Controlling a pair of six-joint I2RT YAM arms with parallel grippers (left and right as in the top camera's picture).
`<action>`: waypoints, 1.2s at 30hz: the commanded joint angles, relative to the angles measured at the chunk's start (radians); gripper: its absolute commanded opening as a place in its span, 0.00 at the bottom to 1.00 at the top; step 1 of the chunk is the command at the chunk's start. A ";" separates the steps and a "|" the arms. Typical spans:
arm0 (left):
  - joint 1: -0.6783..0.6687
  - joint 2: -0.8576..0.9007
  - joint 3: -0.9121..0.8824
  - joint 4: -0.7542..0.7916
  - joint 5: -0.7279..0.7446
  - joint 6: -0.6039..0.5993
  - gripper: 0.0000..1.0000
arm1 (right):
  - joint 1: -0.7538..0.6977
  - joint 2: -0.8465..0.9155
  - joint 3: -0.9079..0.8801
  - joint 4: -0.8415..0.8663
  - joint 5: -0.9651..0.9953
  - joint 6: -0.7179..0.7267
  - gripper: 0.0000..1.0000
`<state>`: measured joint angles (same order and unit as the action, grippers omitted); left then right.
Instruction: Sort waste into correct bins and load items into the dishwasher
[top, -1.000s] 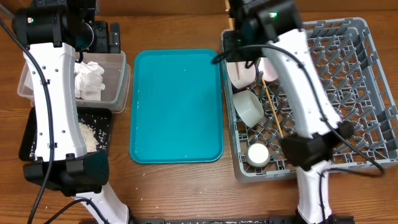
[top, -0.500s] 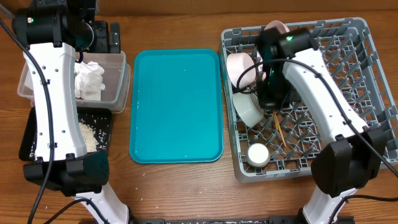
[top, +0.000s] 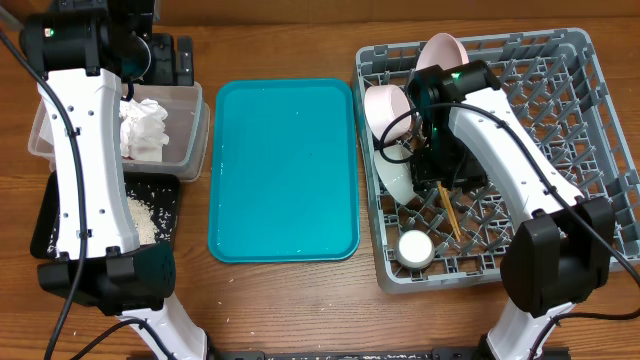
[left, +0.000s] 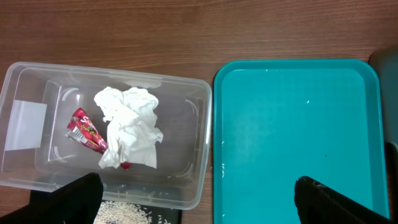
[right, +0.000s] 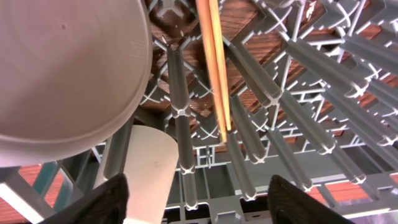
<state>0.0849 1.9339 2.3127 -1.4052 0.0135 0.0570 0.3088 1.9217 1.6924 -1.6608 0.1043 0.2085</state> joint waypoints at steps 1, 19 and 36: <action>-0.006 0.009 0.018 0.003 -0.006 -0.012 1.00 | -0.003 -0.042 0.074 -0.005 0.008 0.006 0.75; -0.006 0.009 0.018 0.003 -0.006 -0.012 1.00 | 0.025 -0.560 0.389 -0.033 -0.108 0.040 1.00; -0.006 0.009 0.018 0.003 -0.006 -0.012 1.00 | -0.243 -0.985 0.067 0.441 -0.092 -0.172 1.00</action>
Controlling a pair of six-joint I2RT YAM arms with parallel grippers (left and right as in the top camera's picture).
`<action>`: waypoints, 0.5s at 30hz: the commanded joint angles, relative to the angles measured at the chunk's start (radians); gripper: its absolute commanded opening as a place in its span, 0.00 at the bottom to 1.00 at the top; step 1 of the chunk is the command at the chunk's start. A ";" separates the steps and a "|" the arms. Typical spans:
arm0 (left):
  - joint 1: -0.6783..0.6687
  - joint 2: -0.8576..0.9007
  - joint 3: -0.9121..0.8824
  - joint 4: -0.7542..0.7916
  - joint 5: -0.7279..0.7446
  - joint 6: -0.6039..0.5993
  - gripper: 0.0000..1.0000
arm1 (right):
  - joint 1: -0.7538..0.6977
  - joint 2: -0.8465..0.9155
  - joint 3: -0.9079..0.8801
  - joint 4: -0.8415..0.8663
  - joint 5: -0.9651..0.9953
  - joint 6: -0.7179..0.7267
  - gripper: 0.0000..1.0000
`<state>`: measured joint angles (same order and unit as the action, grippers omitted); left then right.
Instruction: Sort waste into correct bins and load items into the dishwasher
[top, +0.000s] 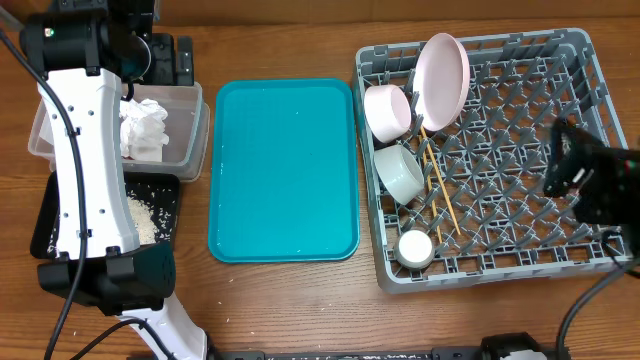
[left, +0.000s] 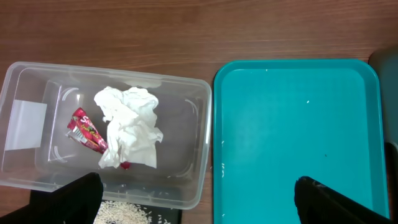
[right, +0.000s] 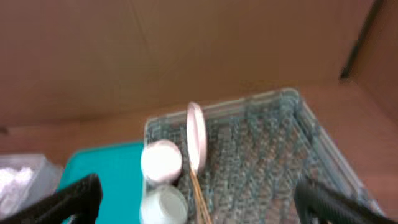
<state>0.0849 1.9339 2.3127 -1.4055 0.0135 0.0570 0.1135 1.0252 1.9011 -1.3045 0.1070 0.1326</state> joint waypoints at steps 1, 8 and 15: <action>-0.006 0.009 0.018 0.004 -0.006 -0.012 1.00 | -0.059 -0.127 -0.212 0.140 -0.095 -0.096 1.00; -0.006 0.009 0.018 0.004 -0.006 -0.012 1.00 | -0.125 -0.429 -0.818 0.621 -0.164 -0.095 1.00; -0.006 0.009 0.018 0.004 -0.006 -0.012 1.00 | -0.135 -0.743 -1.485 1.167 -0.184 0.055 1.00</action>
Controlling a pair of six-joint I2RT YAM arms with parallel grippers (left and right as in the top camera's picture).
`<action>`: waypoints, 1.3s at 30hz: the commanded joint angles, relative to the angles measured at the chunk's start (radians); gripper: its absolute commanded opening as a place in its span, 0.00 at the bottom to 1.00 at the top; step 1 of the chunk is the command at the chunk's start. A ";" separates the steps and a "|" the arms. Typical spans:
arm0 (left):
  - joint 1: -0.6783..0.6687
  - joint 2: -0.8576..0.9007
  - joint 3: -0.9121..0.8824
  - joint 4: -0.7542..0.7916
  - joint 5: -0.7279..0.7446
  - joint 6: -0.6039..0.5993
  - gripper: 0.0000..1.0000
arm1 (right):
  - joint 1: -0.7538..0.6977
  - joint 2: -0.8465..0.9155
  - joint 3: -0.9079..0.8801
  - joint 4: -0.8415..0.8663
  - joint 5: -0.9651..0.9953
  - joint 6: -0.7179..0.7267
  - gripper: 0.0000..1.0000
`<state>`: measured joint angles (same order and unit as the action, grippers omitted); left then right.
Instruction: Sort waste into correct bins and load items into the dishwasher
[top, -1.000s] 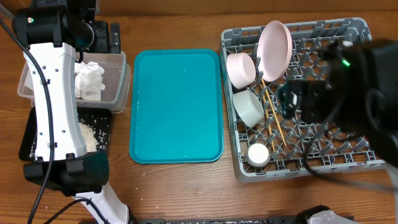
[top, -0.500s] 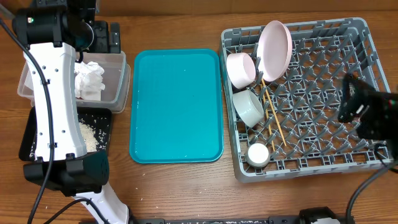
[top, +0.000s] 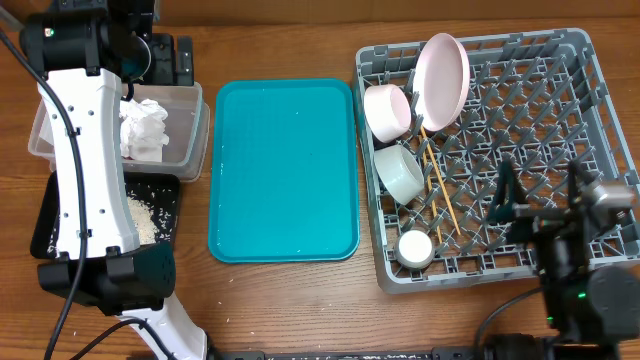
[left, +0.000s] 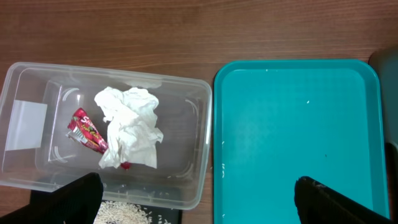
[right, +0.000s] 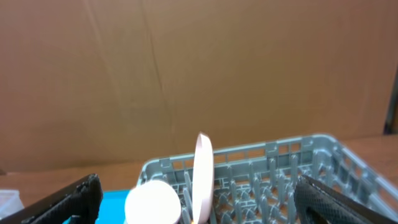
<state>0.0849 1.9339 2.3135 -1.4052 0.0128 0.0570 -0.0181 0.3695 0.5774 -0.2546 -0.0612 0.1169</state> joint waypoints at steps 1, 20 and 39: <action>-0.006 0.009 0.017 0.003 -0.005 -0.012 1.00 | -0.003 -0.121 -0.240 0.179 -0.015 0.071 1.00; -0.006 0.009 0.017 0.003 -0.005 -0.012 1.00 | 0.011 -0.367 -0.570 0.182 -0.045 0.070 1.00; -0.014 -0.019 0.017 0.003 -0.005 -0.012 1.00 | 0.011 -0.367 -0.570 0.182 -0.045 0.070 1.00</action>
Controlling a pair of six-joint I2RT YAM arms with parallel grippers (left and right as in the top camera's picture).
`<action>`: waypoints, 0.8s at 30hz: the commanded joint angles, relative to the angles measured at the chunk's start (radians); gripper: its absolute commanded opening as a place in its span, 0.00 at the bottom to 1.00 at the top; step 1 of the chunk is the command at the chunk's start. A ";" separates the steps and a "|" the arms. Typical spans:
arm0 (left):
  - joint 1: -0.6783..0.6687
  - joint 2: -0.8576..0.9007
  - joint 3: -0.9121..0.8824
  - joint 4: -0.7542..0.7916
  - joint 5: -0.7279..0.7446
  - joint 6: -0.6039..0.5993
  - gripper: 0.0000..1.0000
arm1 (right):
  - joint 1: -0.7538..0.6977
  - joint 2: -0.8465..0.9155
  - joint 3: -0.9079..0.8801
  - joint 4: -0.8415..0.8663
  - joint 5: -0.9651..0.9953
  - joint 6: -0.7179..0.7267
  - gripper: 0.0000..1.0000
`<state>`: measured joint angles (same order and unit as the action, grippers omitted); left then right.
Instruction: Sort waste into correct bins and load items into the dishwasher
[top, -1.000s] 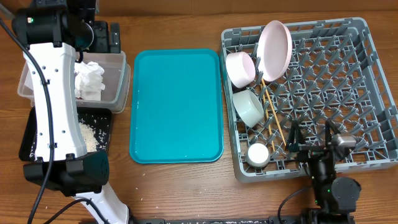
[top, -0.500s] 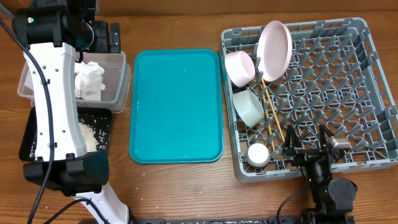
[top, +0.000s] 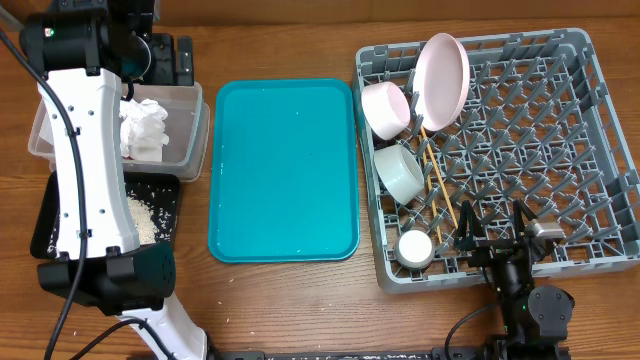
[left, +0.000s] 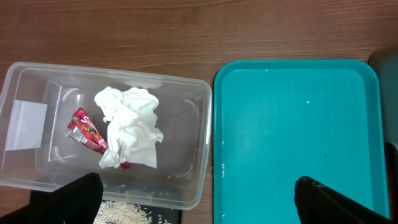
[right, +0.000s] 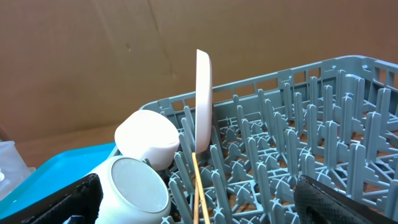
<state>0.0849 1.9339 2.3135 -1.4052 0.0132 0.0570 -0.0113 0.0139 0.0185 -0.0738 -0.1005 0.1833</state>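
Note:
The grey dish rack holds an upright pink plate, a pink cup, a pale cup, wooden chopsticks and a small white cup. My right gripper sits low at the rack's front edge, open and empty. Its view looks across the rack at the plate, both cups and the chopsticks. My left gripper hangs open and empty over the seam between the clear bin and the teal tray.
The clear bin holds a crumpled tissue and a red wrapper. A black tray with rice lies in front of it. The teal tray carries only a few specks. The left arm stretches along the table's left side.
My right gripper has gone from above the rack's front right part to low at its front edge, and it now looks across the rack. The left arm and all items are unchanged.
At first my right gripper was open, down inside the rack next to the cups and chopsticks. Then it was off at the rack's right side, with the chopsticks lying in the rack. After that it was at the front right, and now at the front edge. The left arm stayed still.

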 joint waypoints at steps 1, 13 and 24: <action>-0.025 -0.042 0.017 0.003 -0.006 -0.012 1.00 | 0.005 -0.011 -0.011 0.002 -0.006 0.004 0.99; -0.157 -0.297 -0.140 0.187 0.058 0.008 1.00 | 0.005 -0.011 -0.011 0.002 -0.006 0.004 1.00; -0.156 -0.715 -0.960 0.686 0.057 0.008 1.00 | 0.005 -0.011 -0.011 0.002 -0.006 0.004 1.00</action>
<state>-0.0723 1.3685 1.5494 -0.8272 0.0597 0.0582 -0.0116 0.0116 0.0185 -0.0765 -0.1005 0.1829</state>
